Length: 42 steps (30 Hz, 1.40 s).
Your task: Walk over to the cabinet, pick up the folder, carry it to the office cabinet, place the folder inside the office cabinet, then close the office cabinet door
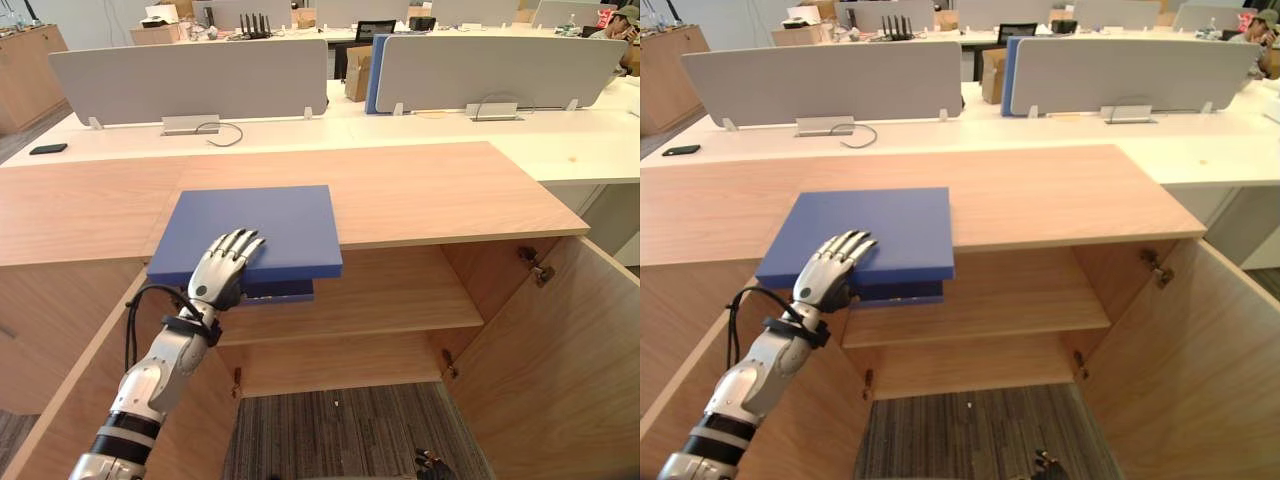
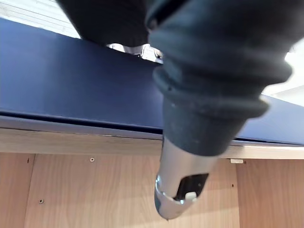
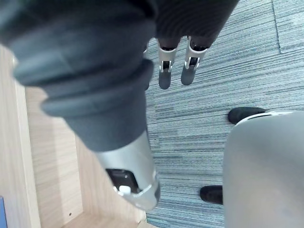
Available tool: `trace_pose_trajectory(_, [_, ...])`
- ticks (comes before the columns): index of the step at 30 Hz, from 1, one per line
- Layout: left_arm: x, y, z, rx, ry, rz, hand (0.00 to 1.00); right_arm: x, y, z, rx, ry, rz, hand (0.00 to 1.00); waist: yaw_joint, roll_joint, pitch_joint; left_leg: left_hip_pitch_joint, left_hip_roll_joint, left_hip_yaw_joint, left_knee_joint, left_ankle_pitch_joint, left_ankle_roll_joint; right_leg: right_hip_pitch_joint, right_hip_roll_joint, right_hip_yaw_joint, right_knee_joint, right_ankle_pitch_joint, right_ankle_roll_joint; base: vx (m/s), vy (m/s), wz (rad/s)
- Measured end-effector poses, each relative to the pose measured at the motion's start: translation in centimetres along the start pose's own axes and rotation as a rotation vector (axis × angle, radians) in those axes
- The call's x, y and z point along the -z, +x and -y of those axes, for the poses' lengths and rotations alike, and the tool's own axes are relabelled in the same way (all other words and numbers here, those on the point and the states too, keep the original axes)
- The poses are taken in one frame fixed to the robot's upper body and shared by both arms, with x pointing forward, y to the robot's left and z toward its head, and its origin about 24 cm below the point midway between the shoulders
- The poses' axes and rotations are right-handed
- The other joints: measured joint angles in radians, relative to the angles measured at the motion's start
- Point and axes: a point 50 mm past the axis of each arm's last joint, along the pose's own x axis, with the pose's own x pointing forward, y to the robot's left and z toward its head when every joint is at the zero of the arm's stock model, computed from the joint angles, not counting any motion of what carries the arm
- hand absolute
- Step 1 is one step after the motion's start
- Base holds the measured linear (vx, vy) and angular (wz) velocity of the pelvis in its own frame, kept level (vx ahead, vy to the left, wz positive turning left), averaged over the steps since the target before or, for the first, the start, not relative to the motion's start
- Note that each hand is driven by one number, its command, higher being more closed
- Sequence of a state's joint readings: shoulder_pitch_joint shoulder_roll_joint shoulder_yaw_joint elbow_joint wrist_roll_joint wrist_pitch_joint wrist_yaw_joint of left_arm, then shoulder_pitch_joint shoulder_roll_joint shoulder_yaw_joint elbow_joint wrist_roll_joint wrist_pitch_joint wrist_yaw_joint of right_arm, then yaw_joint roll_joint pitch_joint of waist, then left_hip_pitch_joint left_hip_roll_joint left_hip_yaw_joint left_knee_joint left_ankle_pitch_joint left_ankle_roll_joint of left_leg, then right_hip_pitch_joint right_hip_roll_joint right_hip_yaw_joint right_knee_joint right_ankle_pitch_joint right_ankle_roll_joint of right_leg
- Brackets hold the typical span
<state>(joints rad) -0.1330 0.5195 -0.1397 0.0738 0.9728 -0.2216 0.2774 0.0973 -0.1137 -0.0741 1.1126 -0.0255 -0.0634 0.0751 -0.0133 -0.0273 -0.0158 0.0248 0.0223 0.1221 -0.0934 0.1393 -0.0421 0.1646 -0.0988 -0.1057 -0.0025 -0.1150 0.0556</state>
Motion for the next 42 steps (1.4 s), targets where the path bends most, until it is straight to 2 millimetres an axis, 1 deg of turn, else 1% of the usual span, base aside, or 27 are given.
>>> trace_pose_trajectory(4, [0.4,0.1,0.0,-0.003,0.01,-0.011,0.0,-0.3,0.1,-0.3,-0.012,-0.027,0.005,0.0,-0.003,0.0,0.0,0.0,0.0,0.001,0.0,-0.001,-0.001,0.0,0.0,0.0,-0.001,0.0,0.0,0.0,0.0,0.0])
trace_pose_trajectory(5, [0.5,0.1,0.1,0.0,0.013,-0.016,1.0,-0.3,0.1,-0.3,-0.012,-0.027,0.007,0.0,-0.004,0.0,0.0,0.0,0.0,0.001,0.0,-0.001,-0.001,0.0,0.0,0.001,-0.001,0.0,0.0,0.0,0.0,0.0])
trace_pose_trajectory(7, [0.6,0.1,0.2,-0.003,0.027,-0.02,1.0,-0.5,0.1,-0.3,-0.014,-0.028,0.01,0.0,-0.004,0.0,0.0,0.0,0.0,0.001,0.0,-0.001,-0.001,0.0,0.0,0.001,-0.001,0.0,0.0,0.0,0.0,0.0])
trace_pose_trajectory(9, [0.7,0.5,-0.3,-0.038,0.035,-0.019,1.0,-0.5,0.2,-0.4,-0.017,-0.031,0.012,0.0,-0.004,-0.001,-0.001,0.001,0.0,0.002,0.0,-0.001,-0.001,0.0,0.0,0.002,-0.001,0.0,0.0,0.0,0.0,0.0])
trace_pose_trajectory(11, [1.0,0.7,-0.2,-0.041,0.038,-0.028,1.0,-0.6,0.2,-0.5,-0.018,-0.032,0.013,0.0,-0.004,-0.001,-0.001,0.004,0.0,0.003,0.0,-0.001,-0.001,0.001,0.0,0.002,0.0,0.0,0.0,0.0,0.0,-0.02])
trace_pose_trajectory(19, [1.9,0.6,-0.4,-0.058,0.065,-0.066,1.0,-0.6,0.2,-0.4,-0.003,-0.027,0.013,0.0,-0.007,-0.001,-0.001,0.013,0.0,0.009,0.0,-0.004,0.0,0.008,-0.001,0.006,-0.001,0.0,0.0,0.0,0.0,-0.02])
trace_pose_trajectory(27, [3.5,0.1,-1.1,-0.105,0.072,-0.161,1.0,-0.5,0.2,-0.3,0.003,-0.022,0.012,0.0,-0.01,-0.002,-0.001,0.014,0.0,0.018,0.0,-0.009,-0.002,0.009,-0.002,0.015,-0.005,0.0,0.0,0.0,0.0,-0.01])
trace_pose_trajectory(29, [3.8,-0.1,-1.2,-0.126,0.057,-0.195,1.0,-0.5,0.2,-0.3,0.004,-0.019,0.012,0.0,-0.01,-0.002,-0.001,0.014,0.0,0.02,0.0,-0.01,-0.002,0.009,-0.002,0.019,-0.007,0.0,0.0,0.0,0.006,-0.05])
trace_pose_trajectory(31, [3.6,-0.5,-1.3,-0.155,0.033,-0.233,1.0,-0.5,0.1,-0.3,0.004,-0.019,0.012,0.0,-0.011,-0.002,0.0,0.015,-0.001,0.022,0.0,-0.012,-0.002,0.008,-0.003,0.021,-0.008,0.0,0.0,0.0,0.006,-0.02])
trace_pose_trajectory(34, [2.0,-1.4,-1.5,-0.242,-0.07,-0.264,1.0,-0.5,0.1,-0.3,0.005,-0.019,0.011,0.0,-0.009,-0.002,0.0,0.014,-0.003,0.024,0.0,-0.015,-0.002,0.008,-0.006,0.021,-0.008,0.0,0.0,0.0,0.0,0.0])
trace_pose_trajectory(36, [-0.1,-1.9,-2.3,-0.335,-0.217,-0.257,1.0,-0.4,0.1,-0.3,0.004,-0.018,0.009,0.0,-0.005,-0.002,0.0,0.013,-0.004,0.023,0.0,-0.016,-0.002,0.008,-0.006,0.021,-0.008,-0.001,0.001,0.0,0.0,0.0])
trace_pose_trajectory(37, [-1.8,-2.2,-3.0,-0.389,-0.341,-0.215,1.0,-0.4,0.1,-0.4,0.003,-0.015,0.009,0.0,0.002,-0.002,0.0,0.013,-0.004,0.023,0.0,-0.016,-0.002,0.008,-0.006,0.021,-0.007,-0.001,0.001,0.0,0.0,0.0])
trace_pose_trajectory(39, [-3.3,-2.5,-3.6,-0.417,-0.485,-0.16,1.0,-0.4,0.1,-0.6,0.0,-0.012,0.009,0.0,0.006,-0.001,-0.001,0.014,-0.004,0.021,0.0,-0.016,-0.002,0.01,-0.006,0.018,-0.007,-0.001,0.002,0.0,0.001,0.02])
trace_pose_trajectory(41, [-5.2,-2.9,-4.1,-0.42,-0.681,-0.085,1.0,-0.4,0.2,-0.9,-0.008,-0.003,0.011,0.0,0.006,-0.001,-0.001,0.015,-0.003,0.019,0.0,-0.016,-0.002,0.012,-0.005,0.014,-0.006,-0.001,0.002,0.0,0.0,0.02])
trace_pose_trajectory(42, [-5.8,-3.2,-4.1,-0.415,-0.823,-0.056,1.0,-0.6,0.2,-1.1,-0.013,0.019,0.017,0.0,0.006,-0.001,-0.001,0.017,-0.003,0.02,0.0,-0.016,-0.002,0.014,-0.005,0.014,-0.005,-0.001,0.002,0.0,0.0,0.0])
